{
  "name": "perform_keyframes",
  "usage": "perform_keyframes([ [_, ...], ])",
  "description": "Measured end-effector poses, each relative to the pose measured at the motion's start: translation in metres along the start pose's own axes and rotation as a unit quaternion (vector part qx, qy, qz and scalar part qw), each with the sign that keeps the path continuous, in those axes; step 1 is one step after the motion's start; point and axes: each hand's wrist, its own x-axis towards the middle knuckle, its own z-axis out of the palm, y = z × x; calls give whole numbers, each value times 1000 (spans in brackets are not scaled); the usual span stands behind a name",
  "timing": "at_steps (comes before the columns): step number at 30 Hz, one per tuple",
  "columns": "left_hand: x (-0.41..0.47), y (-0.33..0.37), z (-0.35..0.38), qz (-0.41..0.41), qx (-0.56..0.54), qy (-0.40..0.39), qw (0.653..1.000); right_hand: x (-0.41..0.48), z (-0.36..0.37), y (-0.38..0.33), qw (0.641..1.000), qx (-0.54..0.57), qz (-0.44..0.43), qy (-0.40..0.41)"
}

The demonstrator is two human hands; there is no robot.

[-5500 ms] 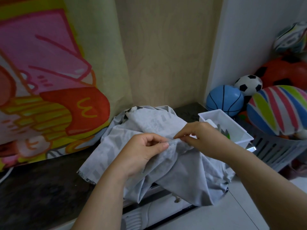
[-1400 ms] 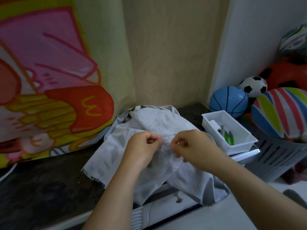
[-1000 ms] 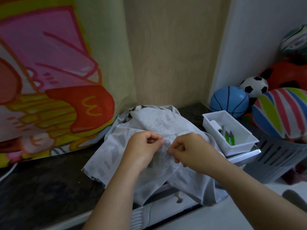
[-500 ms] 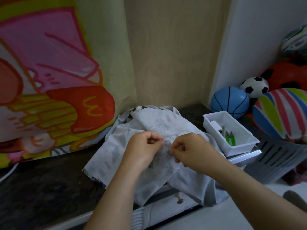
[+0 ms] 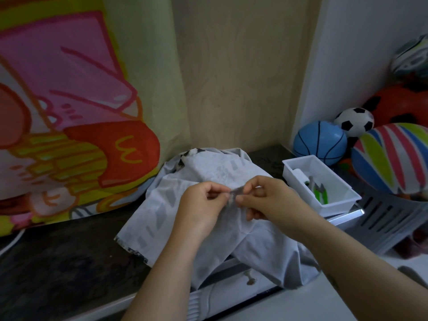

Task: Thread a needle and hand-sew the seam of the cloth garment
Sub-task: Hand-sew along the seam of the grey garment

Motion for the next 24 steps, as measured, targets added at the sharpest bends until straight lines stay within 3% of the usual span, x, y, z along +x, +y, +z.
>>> perform_keyframes([
  [4,0,1,-1,-25,-49,11,998,-3,-5,-4,995,71,7,-73],
  [11,-2,3,-2,-34,-83,15,996,-5,-10,-5,993,-9,-71,-92],
  [15,-2,4,-1,-23,-77,18,997,-2,-8,-1,986,-102,-118,-52],
  [19,-7,10,1,9,-72,-6,997,3,-2,8,966,-182,-175,52],
  [24,-8,11,-3,13,-81,-35,996,0,-11,-1,981,-87,-148,89],
])
